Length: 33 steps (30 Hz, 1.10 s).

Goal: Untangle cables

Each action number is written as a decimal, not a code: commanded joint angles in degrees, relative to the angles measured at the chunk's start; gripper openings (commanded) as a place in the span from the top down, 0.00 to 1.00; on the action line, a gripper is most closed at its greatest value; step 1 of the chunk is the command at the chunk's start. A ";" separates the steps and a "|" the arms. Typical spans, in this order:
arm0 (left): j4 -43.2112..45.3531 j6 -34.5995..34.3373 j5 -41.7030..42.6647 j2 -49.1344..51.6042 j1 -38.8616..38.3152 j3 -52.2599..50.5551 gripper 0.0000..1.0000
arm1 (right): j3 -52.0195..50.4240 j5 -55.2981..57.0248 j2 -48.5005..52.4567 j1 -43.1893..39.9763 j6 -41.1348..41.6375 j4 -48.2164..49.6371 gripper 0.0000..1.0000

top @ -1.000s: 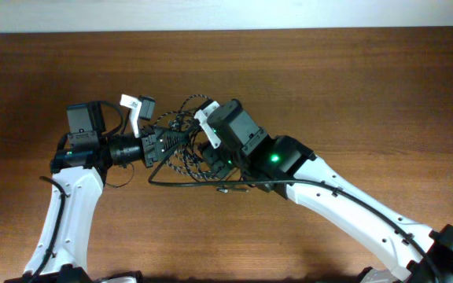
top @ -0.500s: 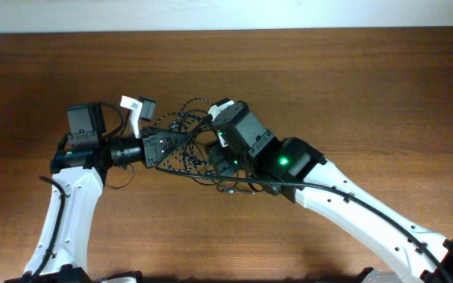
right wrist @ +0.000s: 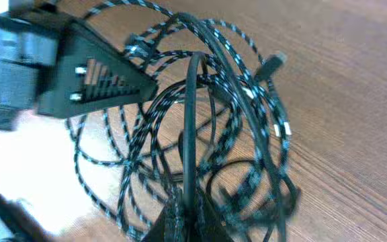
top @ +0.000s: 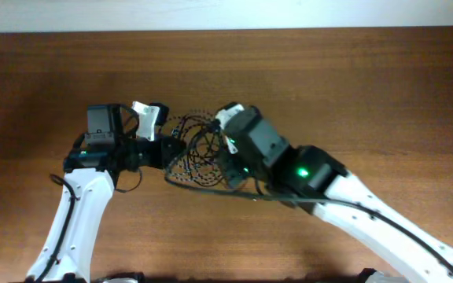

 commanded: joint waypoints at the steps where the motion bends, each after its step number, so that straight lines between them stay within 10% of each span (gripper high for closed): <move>1: 0.17 -4.00 -23.50 1.51 2.16 -1.09 1.00 | 1.09 21.81 -17.29 -0.72 0.09 -6.78 0.96; 7: 0.17 -6.36 -23.47 6.10 2.16 -1.09 1.00 | 1.09 33.70 -33.42 -0.72 3.76 -15.67 0.91; 33: -0.92 -6.38 -19.39 8.61 2.16 -1.09 1.00 | 1.07 29.73 -19.85 -0.72 6.29 -21.81 0.77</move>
